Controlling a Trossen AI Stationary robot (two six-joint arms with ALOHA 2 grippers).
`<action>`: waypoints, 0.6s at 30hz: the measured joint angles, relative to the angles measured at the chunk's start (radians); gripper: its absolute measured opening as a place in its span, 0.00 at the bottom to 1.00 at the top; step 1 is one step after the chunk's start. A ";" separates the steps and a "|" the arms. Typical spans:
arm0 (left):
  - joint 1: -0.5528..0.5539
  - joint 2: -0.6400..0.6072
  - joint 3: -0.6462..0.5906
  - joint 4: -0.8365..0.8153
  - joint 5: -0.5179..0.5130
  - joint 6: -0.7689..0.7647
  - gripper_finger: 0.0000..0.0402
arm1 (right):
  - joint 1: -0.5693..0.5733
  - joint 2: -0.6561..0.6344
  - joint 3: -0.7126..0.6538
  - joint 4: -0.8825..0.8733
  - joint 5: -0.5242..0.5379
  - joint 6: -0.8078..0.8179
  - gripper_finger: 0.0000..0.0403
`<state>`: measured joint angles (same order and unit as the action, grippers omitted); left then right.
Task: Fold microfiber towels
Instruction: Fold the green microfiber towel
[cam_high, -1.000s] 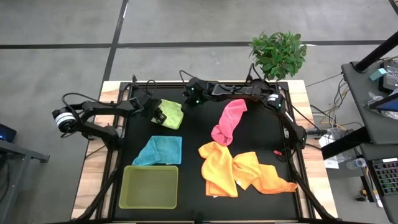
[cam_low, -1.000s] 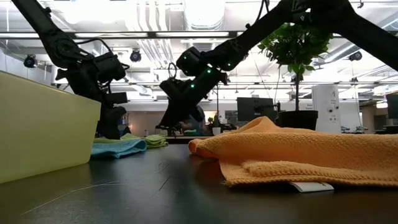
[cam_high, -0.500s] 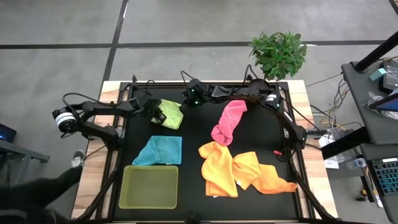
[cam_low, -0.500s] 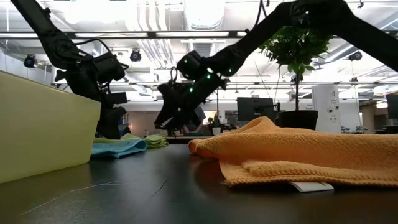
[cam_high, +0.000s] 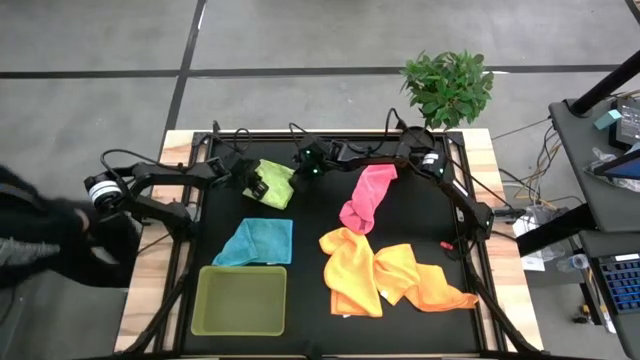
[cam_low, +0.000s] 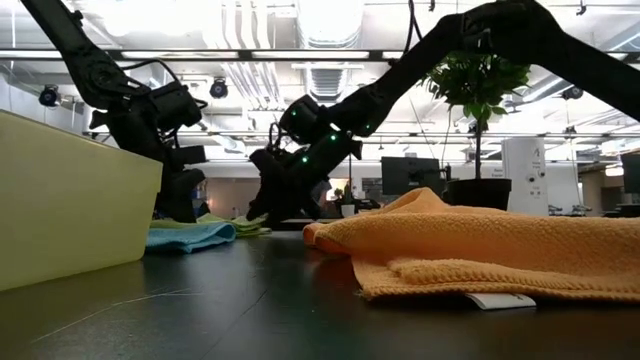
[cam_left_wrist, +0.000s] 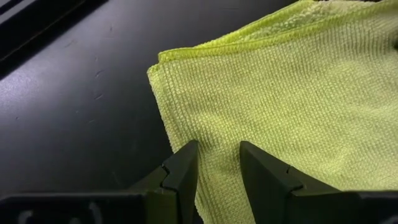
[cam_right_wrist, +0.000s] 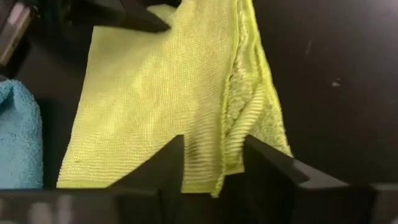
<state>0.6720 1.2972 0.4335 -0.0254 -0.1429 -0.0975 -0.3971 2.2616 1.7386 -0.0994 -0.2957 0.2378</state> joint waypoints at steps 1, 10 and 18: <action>0.000 0.000 0.000 0.000 0.000 0.000 0.26 | 0.000 0.000 0.000 0.001 0.000 0.000 0.31; 0.000 0.000 0.000 0.002 0.000 0.000 0.26 | 0.003 -0.023 0.000 -0.037 0.000 -0.024 0.03; 0.000 0.000 -0.002 0.004 0.000 0.000 0.26 | 0.006 -0.078 0.000 -0.090 0.063 -0.060 0.03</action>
<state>0.6720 1.2973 0.4320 -0.0211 -0.1429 -0.0975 -0.3908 2.1840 1.7390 -0.1896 -0.2328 0.1781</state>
